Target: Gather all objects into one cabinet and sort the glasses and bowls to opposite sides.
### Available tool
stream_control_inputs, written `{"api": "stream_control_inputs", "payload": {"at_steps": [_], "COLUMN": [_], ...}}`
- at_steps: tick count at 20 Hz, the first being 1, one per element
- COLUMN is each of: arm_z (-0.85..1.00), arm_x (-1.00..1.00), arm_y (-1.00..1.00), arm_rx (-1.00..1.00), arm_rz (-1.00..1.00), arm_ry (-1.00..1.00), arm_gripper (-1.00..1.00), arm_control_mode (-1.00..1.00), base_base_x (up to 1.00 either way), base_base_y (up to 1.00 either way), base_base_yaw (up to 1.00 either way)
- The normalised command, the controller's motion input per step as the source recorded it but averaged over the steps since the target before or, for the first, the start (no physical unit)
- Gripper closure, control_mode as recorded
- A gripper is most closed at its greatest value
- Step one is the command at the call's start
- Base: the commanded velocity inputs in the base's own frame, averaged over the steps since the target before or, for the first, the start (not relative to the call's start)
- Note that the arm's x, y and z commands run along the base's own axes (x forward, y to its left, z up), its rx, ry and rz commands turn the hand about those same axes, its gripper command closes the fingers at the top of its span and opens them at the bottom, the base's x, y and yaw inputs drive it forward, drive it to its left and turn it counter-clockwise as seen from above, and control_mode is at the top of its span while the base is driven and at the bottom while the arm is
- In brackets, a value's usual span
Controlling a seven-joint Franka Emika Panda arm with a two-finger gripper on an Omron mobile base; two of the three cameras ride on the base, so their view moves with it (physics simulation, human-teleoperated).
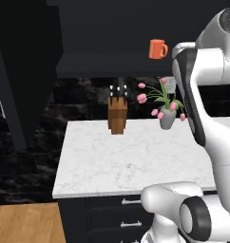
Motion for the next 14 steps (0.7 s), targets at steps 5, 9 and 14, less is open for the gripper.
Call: {"api": "stream_control_inputs", "payload": {"at_steps": [5, 9, 14], "arm_z": [-0.21, -0.27, -0.04], "arm_x": [0.2, 0.24, 0.39], "arm_y": [-0.18, -0.13, -0.05], "arm_rx": [0.0, 0.02, 0.0], "arm_rz": [0.13, 0.15, 0.06], "arm_ry": [-0.07, -0.11, -0.09], "arm_gripper": [-1.0, -1.0, -1.0], "arm_control_mode": [-1.0, -1.0, -1.0], "base_base_x": [0.0, 0.0, 0.0], "base_base_y": [0.0, 0.0, 0.0], "base_base_yaw": [0.0, 0.0, 0.0]}}
